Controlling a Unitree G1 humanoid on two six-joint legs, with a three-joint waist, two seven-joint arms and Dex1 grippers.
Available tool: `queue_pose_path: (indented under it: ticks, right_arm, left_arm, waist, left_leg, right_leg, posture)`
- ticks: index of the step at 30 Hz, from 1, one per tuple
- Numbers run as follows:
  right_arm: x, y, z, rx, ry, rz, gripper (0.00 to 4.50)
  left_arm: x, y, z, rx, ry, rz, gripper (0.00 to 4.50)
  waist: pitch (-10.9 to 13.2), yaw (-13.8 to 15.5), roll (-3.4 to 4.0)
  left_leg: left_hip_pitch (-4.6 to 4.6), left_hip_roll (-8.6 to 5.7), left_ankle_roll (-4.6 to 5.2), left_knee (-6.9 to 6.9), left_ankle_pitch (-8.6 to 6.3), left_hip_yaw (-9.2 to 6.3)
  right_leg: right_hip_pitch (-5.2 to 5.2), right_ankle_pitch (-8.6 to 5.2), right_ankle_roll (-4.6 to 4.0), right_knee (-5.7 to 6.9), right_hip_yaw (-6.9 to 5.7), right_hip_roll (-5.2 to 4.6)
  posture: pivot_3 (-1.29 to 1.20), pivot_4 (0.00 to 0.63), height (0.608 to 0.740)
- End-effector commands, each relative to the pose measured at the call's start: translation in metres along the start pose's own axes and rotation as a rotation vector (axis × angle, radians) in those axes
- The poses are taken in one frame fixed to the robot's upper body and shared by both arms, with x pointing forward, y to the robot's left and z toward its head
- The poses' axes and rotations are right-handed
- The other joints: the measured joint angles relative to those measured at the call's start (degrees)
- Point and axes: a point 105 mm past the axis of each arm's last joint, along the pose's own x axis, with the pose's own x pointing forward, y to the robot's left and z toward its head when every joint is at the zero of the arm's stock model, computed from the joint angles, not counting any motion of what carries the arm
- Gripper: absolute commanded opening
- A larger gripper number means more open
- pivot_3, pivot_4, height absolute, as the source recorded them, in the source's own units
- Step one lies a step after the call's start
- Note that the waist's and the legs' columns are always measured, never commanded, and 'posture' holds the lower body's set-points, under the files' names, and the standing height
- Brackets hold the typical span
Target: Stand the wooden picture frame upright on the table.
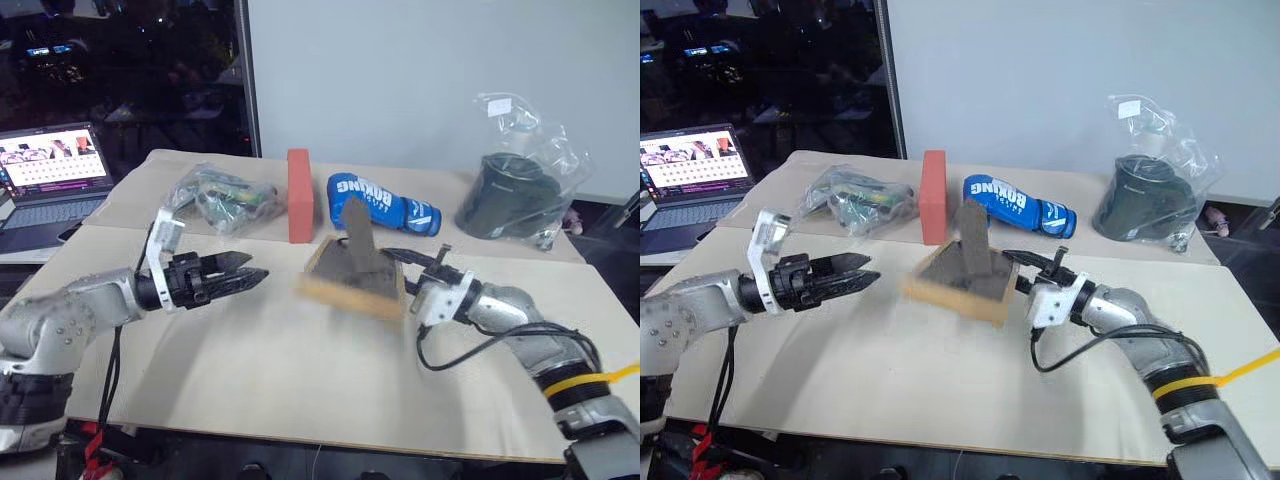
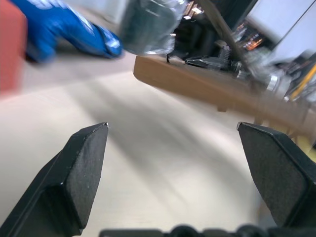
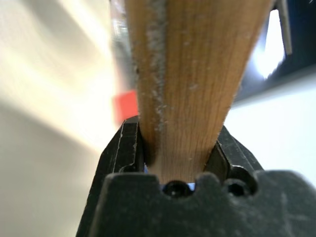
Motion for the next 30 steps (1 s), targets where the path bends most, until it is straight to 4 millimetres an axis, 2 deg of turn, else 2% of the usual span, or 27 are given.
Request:
queue_pose_path:
  ticks: [1,3,4,6,8,12,15,18,22,26,30]
  right_arm:
    - [-0.001,-0.019,-0.006,0.486,-0.009,-0.013,1.25]
    - [0.000,-0.023,-0.008,0.619,-0.009,-0.025,1.25]
    - [0.001,-0.027,-0.014,0.784,0.013,-0.043,1.25]
    - [0.002,-0.023,-0.020,1.050,0.058,-0.017,1.25]
    - [0.002,-0.018,-0.023,1.173,0.113,0.010,1.25]
    - [0.000,-0.006,-0.032,1.230,0.217,0.054,1.25]
    - [0.000,0.007,-0.033,1.273,0.263,0.109,1.25]
    - [0.000,0.017,-0.031,1.278,0.279,0.160,1.25]
    - [0.002,0.035,-0.022,1.285,0.284,0.253,1.25]
    - [0.008,0.055,-0.008,1.273,0.259,0.322,1.25]
    - [0.010,0.070,0.000,1.283,0.250,0.349,1.25]
  left_arm:
    - [0.002,0.005,0.007,0.122,-0.019,0.053,4.50]
    - [0.003,0.009,0.006,0.147,-0.018,0.079,4.50]
    - [0.006,0.019,0.008,0.180,-0.008,0.172,4.50]
    - [0.009,0.028,0.012,0.345,0.020,0.299,4.50]
    - [0.011,0.024,0.010,0.469,0.021,0.316,4.50]
    - [0.012,0.018,-0.001,0.455,0.012,0.256,4.50]
    - [0.009,0.015,-0.005,0.386,0.000,0.201,4.50]
    - [0.006,0.008,-0.016,0.327,0.044,0.135,4.50]
    - [0.000,0.009,-0.024,0.266,0.079,0.116,4.50]
    - [-0.003,0.016,-0.030,0.293,0.119,0.135,4.50]
    - [0.000,0.019,-0.027,0.283,0.102,0.142,4.50]
  waist:
    - [0.1,0.2,0.05]
    - [0.1,0.3,0.13]
    - [0.2,0.5,0.17]
    - [0.2,0.5,0.22]
    - [0.2,0.6,0.25]
    - [0.2,0.9,0.27]
    - [0.3,1.0,0.29]
    - [0.3,0.8,0.30]
    - [0.3,0.8,0.32]
    - [0.3,0.8,0.33]
    - [0.3,0.3,0.33]
  left_leg:
    - [0.00,0.00,0.01,0.04,0.01,-0.03]
    - [0.00,0.00,0.03,0.08,0.02,-0.05]
    - [0.00,0.00,0.03,0.09,0.02,-0.05]
    - [0.00,0.00,0.03,0.08,0.02,-0.07]
    - [-0.02,0.02,0.03,0.05,0.02,-0.06]
    - [-0.10,0.02,0.04,-0.11,0.01,-0.04]
    - [-0.52,0.02,0.05,-0.08,0.01,-0.04]
    - [-0.53,0.02,0.05,-0.08,0.01,-0.04]
    - [-0.52,0.02,0.05,-0.07,0.01,-0.06]
    - [-0.51,0.02,0.05,-0.03,0.01,-0.05]
    - [-0.49,0.05,0.05,-0.01,0.01,-0.06]
  right_leg:
    - [0.01,0.00,0.00,0.02,-0.04,0.00]
    - [0.02,0.00,0.00,0.04,-0.07,0.01]
    - [0.01,-0.01,0.01,0.03,-0.06,0.01]
    - [-0.01,-0.01,0.01,0.04,-0.07,0.02]
    - [-0.07,0.00,0.00,0.06,-0.04,0.04]
    - [-0.23,-0.07,-0.08,0.03,-0.06,0.04]
    - [-0.68,-0.06,-0.08,0.15,-0.05,0.04]
    - [-0.69,-0.06,-0.08,0.16,-0.05,0.05]
    - [-0.69,-0.07,-0.07,0.18,-0.07,0.06]
    - [-0.67,-0.08,-0.06,0.19,-0.07,0.06]
    - [-0.69,-0.08,-0.06,0.30,-0.06,0.09]
  posture:
    - [0.00,0.150,0.706]
    - [0.00,0.150,0.706]
    - [0.00,0.150,0.706]
    - [0.00,0.150,0.706]
    - [0.00,0.150,0.706]
    - [0.00,0.150,0.706]
    - [0.00,0.150,0.706]
    - [0.00,0.150,0.706]
    - [0.00,0.150,0.706]
    - [0.00,0.150,0.706]
    - [0.00,0.150,0.706]
